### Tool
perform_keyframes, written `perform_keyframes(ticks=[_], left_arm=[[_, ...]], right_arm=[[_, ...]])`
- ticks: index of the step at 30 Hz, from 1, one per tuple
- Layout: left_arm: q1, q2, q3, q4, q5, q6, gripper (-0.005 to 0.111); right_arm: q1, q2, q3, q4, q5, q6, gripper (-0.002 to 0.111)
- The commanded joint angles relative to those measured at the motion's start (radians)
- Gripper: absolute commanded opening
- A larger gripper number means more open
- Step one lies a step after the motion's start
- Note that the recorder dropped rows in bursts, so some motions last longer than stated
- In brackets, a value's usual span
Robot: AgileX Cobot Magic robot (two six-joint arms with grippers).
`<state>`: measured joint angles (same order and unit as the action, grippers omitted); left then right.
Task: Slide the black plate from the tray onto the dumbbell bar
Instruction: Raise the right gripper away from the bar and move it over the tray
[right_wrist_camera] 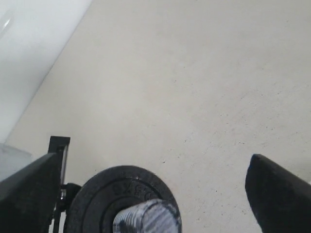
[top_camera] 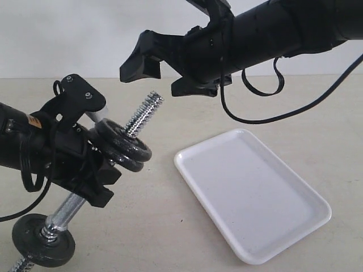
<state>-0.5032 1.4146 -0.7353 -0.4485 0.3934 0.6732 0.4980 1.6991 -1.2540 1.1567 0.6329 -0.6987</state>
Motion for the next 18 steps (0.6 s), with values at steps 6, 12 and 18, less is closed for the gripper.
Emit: perform_keyframes(ticks=[6,12,18], left_arm=[[-0.007,-0.044,-0.039,-0.06,-0.264,-0.002,0.004],[-0.007,-0.044,-0.039,-0.06,-0.264,-0.002,0.004],[-0.007,-0.044,-0.039,-0.06,-0.266,-0.002,0.004]], right_arm=[[0.0,-0.014,-0.005,-0.04,-0.078,-0.011,0.093],[0.0,-0.014,-0.005,-0.145,-0.098,0.013,0.093],[0.0,-0.014,-0.005,-0.364,-0.096,0.113,0.093]])
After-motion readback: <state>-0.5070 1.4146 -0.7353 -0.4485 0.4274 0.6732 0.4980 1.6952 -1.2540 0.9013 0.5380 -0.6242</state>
